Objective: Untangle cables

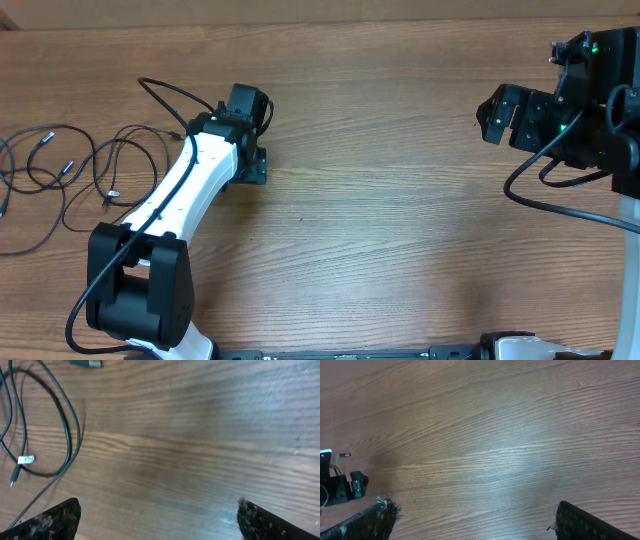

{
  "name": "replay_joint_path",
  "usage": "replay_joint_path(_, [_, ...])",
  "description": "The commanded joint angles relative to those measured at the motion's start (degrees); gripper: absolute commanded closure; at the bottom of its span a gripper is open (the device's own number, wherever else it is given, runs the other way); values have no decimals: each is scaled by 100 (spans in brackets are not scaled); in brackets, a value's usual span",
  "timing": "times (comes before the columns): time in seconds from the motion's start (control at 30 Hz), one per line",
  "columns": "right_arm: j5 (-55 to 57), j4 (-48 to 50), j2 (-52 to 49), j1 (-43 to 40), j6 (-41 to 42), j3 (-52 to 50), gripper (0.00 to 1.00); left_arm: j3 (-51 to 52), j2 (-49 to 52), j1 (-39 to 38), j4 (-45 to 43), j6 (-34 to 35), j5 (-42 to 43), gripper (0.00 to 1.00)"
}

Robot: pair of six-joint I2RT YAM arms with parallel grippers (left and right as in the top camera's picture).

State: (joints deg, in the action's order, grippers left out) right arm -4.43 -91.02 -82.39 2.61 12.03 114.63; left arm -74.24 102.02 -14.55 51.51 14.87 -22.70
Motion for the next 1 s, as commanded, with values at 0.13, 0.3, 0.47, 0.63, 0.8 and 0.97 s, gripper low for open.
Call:
replay_joint_path(0.13, [48, 24, 466, -4, 39, 17, 0, -59, -76, -22, -42, 57, 35, 0])
replay_joint_path(0.3, [48, 24, 837, -4, 39, 7, 0, -59, -76, -22, -42, 57, 33, 0])
replay_joint_path(0.47, [50, 26, 1816, -7, 39, -575, 0, -59, -76, -22, -42, 57, 35, 0])
replay_joint_path(0.63, [50, -330, 2780, -9, -2, -1952, 0, -59, -76, -22, -42, 57, 33, 0])
replay_joint_path(0.8, [166, 807, 3707, -9, -7, -3257, 0, -59, -76, -22, -42, 57, 35, 0])
replay_joint_path(0.97, [354, 4478, 4758, -9, -435, -5379, 0, -59, -76, -20, -42, 57, 35, 1])
